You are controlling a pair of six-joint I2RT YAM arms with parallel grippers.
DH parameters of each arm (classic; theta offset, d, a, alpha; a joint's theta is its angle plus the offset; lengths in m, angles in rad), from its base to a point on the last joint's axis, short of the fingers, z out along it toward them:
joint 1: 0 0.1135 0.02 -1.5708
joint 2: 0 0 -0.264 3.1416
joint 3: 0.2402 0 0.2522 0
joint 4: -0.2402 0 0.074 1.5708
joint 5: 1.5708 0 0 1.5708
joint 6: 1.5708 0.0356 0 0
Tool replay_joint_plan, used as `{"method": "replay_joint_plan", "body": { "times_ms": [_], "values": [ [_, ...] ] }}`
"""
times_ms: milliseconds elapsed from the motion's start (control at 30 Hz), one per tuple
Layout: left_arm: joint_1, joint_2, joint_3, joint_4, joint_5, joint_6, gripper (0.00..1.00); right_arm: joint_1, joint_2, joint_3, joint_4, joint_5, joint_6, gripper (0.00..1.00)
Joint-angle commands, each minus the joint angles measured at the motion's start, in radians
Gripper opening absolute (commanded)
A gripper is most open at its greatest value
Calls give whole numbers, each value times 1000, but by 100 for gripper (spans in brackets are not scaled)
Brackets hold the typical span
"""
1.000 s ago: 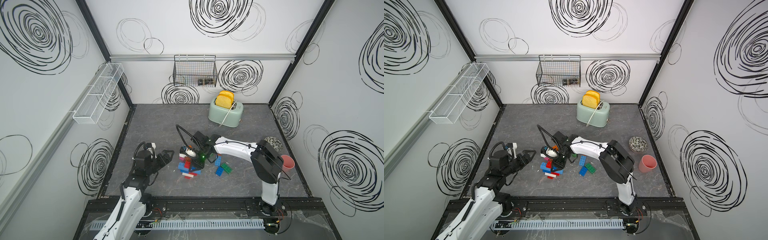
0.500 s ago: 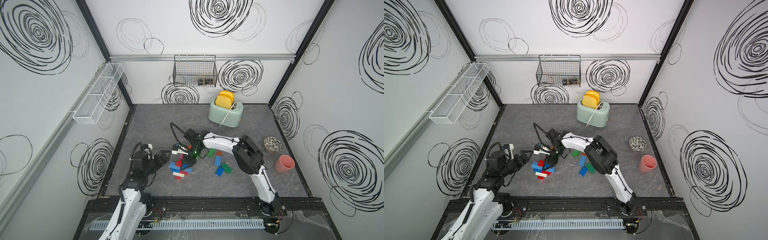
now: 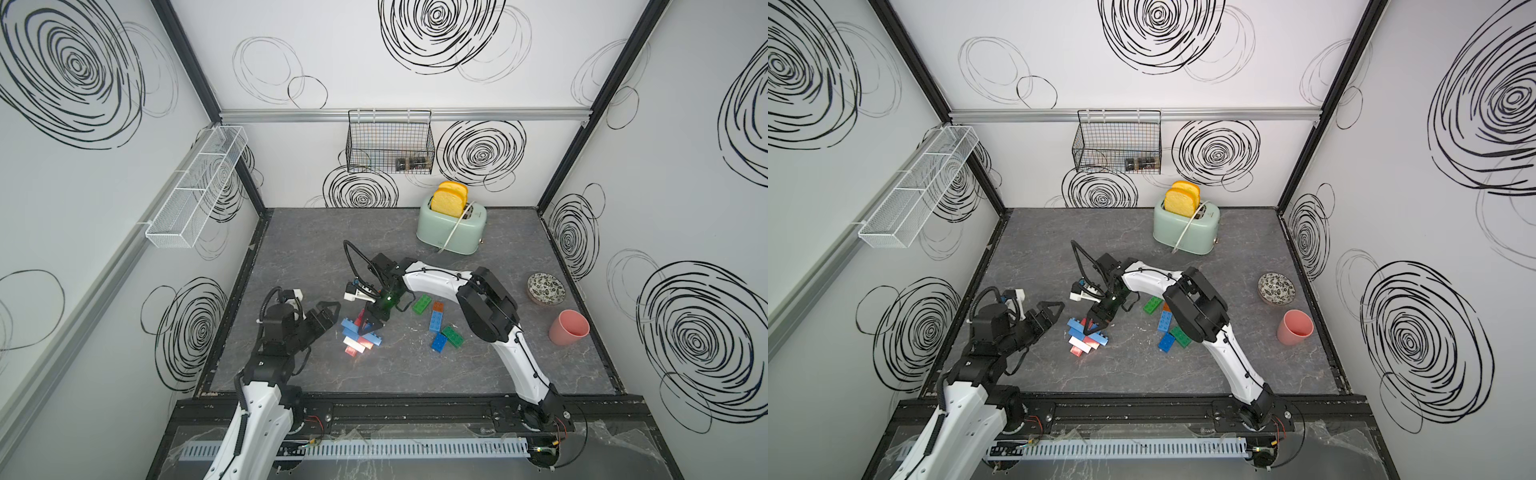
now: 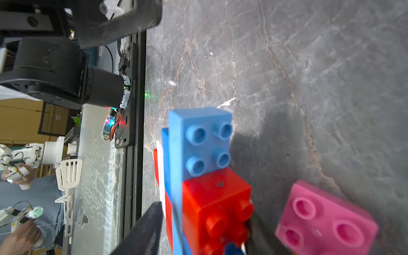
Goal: Assemble a heart with lego
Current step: Adjust the lego brick at the center of the board, then move the lego brick at the center of the board.
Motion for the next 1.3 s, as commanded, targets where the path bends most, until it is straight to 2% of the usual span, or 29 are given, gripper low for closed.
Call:
{"method": "replay_joint_plan", "body": {
  "times_ms": [0,133,300,600,767,867,1033,1133,1267],
  "values": [
    [8,-4,10,27,-1,-8,90,0,18,33,-6,8,-5,64],
    [-8,-6,2,35,-17,-9,91,-2,6,19,14,41,15,66],
    [-121,-25,4,1,-148,-20,91,-11,-78,-65,119,121,85,68],
    [-554,-45,-5,-58,-570,-83,93,-47,-351,-362,335,207,224,68],
    [-905,-43,-20,-71,-891,-107,91,-65,-507,-558,429,235,287,68],
    [-1072,13,10,-129,-1022,-147,91,-67,-573,-635,452,253,304,68],
    [-1245,200,100,-280,-1088,-303,84,-67,-649,-706,466,282,312,68],
    [-1298,298,120,-241,-1031,-338,81,-77,-677,-733,464,285,308,68],
    [-1385,369,123,-217,-1017,-414,81,-93,-702,-760,467,275,306,67]
  ]
}}
